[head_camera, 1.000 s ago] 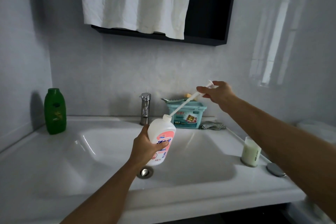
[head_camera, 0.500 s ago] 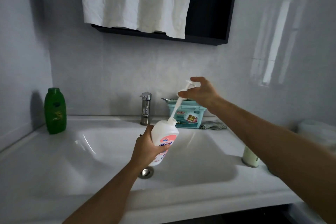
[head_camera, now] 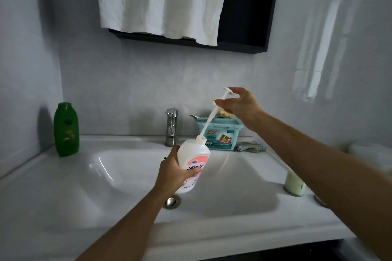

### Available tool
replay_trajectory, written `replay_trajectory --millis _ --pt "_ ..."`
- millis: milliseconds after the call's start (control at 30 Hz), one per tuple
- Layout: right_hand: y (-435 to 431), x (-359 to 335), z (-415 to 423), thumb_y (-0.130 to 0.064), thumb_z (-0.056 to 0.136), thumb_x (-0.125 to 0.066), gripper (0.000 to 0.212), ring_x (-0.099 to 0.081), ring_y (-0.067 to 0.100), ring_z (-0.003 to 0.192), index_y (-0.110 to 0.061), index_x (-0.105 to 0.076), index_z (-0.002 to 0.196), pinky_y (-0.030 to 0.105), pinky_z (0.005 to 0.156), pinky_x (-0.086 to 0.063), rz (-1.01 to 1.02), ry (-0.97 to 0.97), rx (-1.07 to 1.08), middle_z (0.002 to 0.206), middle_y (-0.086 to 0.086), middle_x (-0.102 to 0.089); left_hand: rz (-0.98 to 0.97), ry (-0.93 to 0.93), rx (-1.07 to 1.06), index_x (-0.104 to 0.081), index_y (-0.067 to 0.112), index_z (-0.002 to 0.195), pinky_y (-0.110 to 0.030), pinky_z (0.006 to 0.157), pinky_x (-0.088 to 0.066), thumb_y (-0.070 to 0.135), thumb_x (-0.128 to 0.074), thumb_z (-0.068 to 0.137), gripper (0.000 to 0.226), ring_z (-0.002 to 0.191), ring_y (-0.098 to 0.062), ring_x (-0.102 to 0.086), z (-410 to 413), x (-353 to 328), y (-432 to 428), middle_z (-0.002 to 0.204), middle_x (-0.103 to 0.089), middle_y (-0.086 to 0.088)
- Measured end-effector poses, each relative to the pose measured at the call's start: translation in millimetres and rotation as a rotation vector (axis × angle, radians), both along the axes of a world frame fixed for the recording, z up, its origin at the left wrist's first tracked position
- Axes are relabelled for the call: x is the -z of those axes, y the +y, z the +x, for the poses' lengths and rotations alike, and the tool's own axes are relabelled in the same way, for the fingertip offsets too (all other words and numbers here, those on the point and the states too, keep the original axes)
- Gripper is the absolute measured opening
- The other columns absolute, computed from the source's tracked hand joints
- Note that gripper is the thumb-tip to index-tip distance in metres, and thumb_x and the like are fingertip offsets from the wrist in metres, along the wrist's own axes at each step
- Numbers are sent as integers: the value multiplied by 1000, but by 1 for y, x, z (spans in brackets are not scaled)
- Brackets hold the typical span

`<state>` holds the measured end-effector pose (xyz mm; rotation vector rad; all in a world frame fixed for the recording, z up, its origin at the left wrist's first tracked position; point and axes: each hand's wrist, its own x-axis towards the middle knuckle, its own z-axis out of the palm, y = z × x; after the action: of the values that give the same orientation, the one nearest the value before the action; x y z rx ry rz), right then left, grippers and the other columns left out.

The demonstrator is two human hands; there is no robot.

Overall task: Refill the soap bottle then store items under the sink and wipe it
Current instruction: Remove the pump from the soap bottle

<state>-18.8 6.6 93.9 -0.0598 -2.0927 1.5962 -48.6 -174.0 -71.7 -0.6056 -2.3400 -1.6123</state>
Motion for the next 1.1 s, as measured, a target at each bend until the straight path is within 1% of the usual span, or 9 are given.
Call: replay_trajectory --millis 100,133,200,333,500,733,833,933,1100 --pt "1 11 0 -8 73 -77 59 -63 13 69 -8 -49 124 22 70 -56 -89 -9 18 85 5 -63 62 -41 24 -53 28 115 -11 64 -44 24 -89 63 63 87 -14 -61 -1 0 0 94 -65 10" --pt "2 14 0 -7 74 -76 58 -59 10 62 -8 -49 125 15 59 -53 -113 -13 24 87 7 -61 73 -50 38 -52 30 113 -9 63 -44 24 -89 63 62 87 -13 -62 -2 0 0 93 -64 11" --pt "5 18 -2 -7 75 -76 60 -55 7 58 -6 -48 128 12 50 -48 -143 -13 38 95 10 -57 83 -62 58 -51 32 110 -8 63 -44 23 -88 64 60 85 -9 -62 -1 0 0 92 -64 14" --pt "16 14 -2 -9 75 -76 60 -55 3 51 -3 -49 129 13 51 -45 -125 -32 83 84 5 -57 87 -48 50 -50 32 110 -12 67 -45 22 -88 64 61 86 -12 -62 -1 0 0 95 -64 10" --pt "33 6 3 -9 76 -75 63 -58 11 68 -4 -47 132 20 64 -50 -110 -16 106 102 12 -57 58 -43 56 -49 32 110 -11 65 -45 24 -88 64 61 85 -12 -62 -3 2 0 94 -64 10" --pt "49 1 6 -9 75 -76 59 -60 10 65 -2 -49 127 13 50 -47 -121 18 134 98 12 -58 44 -45 55 -51 32 111 -13 65 -46 26 -88 64 60 85 -13 -63 -4 3 0 92 -65 10" --pt "51 -1 7 -10 75 -76 43 -57 4 50 -8 -52 111 11 44 -43 -118 31 126 79 6 -57 69 -55 57 -50 33 111 -8 62 -42 23 -88 65 60 82 -6 -60 -2 2 -1 91 -63 15" --pt "53 -3 8 -10 75 -76 39 -54 0 39 -10 -49 104 11 43 -42 -131 47 128 76 5 -56 101 -67 56 -51 35 110 -9 64 -43 22 -88 64 61 84 -5 -61 -2 3 -1 90 -63 18" --pt "55 -4 14 -10 78 -74 58 -55 7 55 -3 -48 129 13 47 -44 -183 92 154 87 10 -59 122 -87 60 -51 37 109 -13 65 -45 22 -89 63 61 85 -5 -62 -3 4 -1 91 -65 17"
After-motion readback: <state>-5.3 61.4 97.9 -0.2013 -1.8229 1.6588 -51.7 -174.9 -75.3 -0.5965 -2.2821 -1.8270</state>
